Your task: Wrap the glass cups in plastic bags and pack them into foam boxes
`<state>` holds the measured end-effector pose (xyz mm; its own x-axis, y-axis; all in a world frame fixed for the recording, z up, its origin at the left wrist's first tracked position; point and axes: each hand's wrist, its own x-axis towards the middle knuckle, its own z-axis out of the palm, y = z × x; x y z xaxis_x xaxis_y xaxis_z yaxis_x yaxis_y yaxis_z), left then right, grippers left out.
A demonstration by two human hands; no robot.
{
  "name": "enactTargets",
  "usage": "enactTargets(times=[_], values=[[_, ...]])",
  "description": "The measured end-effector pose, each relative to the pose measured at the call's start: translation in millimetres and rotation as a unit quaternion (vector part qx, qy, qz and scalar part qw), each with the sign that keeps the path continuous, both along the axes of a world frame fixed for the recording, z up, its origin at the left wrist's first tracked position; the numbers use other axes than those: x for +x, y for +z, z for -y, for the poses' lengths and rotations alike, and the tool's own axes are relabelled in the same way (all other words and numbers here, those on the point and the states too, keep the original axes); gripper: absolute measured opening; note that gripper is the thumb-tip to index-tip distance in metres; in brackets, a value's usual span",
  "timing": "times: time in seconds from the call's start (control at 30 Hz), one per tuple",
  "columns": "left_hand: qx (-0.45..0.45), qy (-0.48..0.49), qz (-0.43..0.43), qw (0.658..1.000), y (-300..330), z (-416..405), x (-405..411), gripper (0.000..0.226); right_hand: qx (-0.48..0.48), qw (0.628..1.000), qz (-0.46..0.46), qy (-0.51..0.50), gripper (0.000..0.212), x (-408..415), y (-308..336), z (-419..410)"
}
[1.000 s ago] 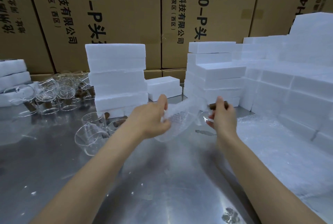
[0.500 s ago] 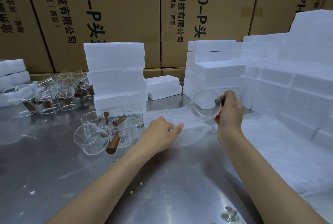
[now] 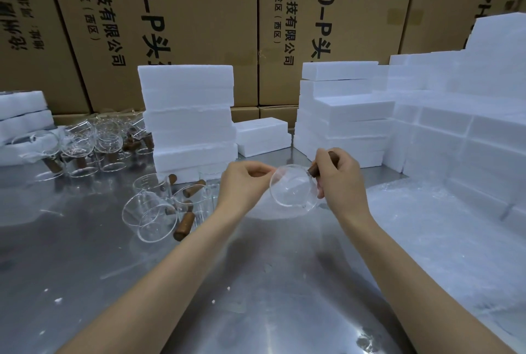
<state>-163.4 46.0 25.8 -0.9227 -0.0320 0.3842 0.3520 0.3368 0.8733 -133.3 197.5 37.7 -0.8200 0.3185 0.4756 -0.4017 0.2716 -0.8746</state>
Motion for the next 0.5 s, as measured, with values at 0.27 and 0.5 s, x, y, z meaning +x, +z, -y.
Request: enactTargets(times=[0.27, 0.5], values=[[0.084, 0.050, -0.068, 0.993, 17, 2, 4, 0.015, 0.081, 0.995, -0.055, -0.033, 0.020, 5, -6, 10], [0.043, 0.015, -0.123, 0.991, 26, -15, 21, 0.011, 0.151, 0.988, -0.043, 0.005, 0.009, 0, -22, 17]])
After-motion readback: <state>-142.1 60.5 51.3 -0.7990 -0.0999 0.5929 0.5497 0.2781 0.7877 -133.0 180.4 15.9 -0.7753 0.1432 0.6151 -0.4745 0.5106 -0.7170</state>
